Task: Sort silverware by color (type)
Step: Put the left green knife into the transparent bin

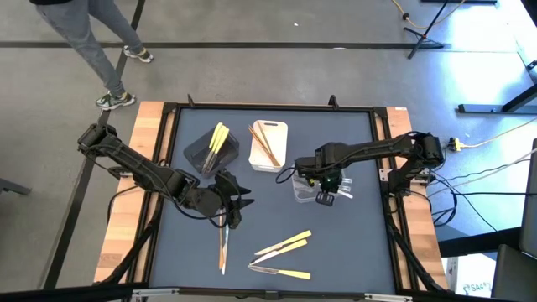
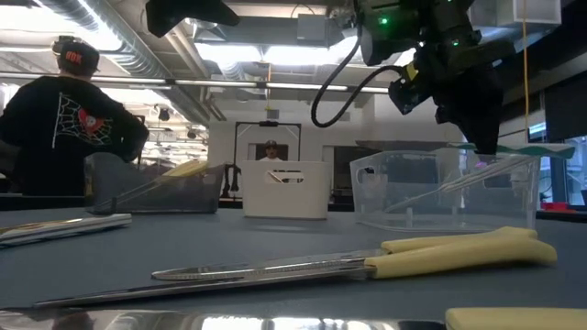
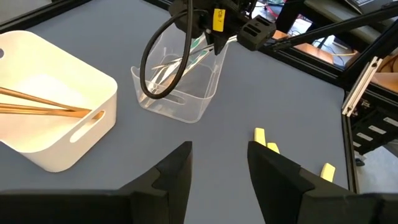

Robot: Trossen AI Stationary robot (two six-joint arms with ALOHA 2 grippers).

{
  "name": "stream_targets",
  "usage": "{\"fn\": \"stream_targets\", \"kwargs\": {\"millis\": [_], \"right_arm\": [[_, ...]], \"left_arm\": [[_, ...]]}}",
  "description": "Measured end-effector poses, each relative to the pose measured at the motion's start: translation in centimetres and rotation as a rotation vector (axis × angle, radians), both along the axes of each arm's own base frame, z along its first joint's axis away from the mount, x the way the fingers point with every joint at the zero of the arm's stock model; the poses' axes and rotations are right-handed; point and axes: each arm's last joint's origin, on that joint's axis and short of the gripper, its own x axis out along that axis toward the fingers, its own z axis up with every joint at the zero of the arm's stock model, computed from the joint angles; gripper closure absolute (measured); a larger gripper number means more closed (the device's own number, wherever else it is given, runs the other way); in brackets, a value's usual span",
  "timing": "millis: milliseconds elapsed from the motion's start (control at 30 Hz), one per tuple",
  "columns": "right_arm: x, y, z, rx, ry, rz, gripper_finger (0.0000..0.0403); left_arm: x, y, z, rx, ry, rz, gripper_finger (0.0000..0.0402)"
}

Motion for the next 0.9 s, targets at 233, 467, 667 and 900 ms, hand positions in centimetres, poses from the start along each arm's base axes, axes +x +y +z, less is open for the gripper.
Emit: {"fn": "stream_targets", "kwargs": {"millis": [233, 467, 667, 900], "right_arm": [[-0.19, 0.05, 0.04, -0.01, 0.036, -0.087, 0.0384], [-0.14, 0.06, 0.03, -0.008, 0.031, -0.089, 0.0384], [-0.14, 0.06, 0.03, -0.008, 0.031, -0.089, 0.0384], [-0.14, 0.06, 0.03, -0.008, 0.031, -0.088, 0.0384]], "left_arm": [[0.0, 0.0, 0.0, 0.0, 0.0, 0.0, 0.0253], [0.0, 0.0, 0.0, 0.0, 0.0, 0.0, 0.0253], [0.0, 0.0, 0.0, 0.0, 0.0, 0.0, 0.0253], [0.0, 0.0, 0.0, 0.0, 0.0, 0.0, 0.0253]]}}
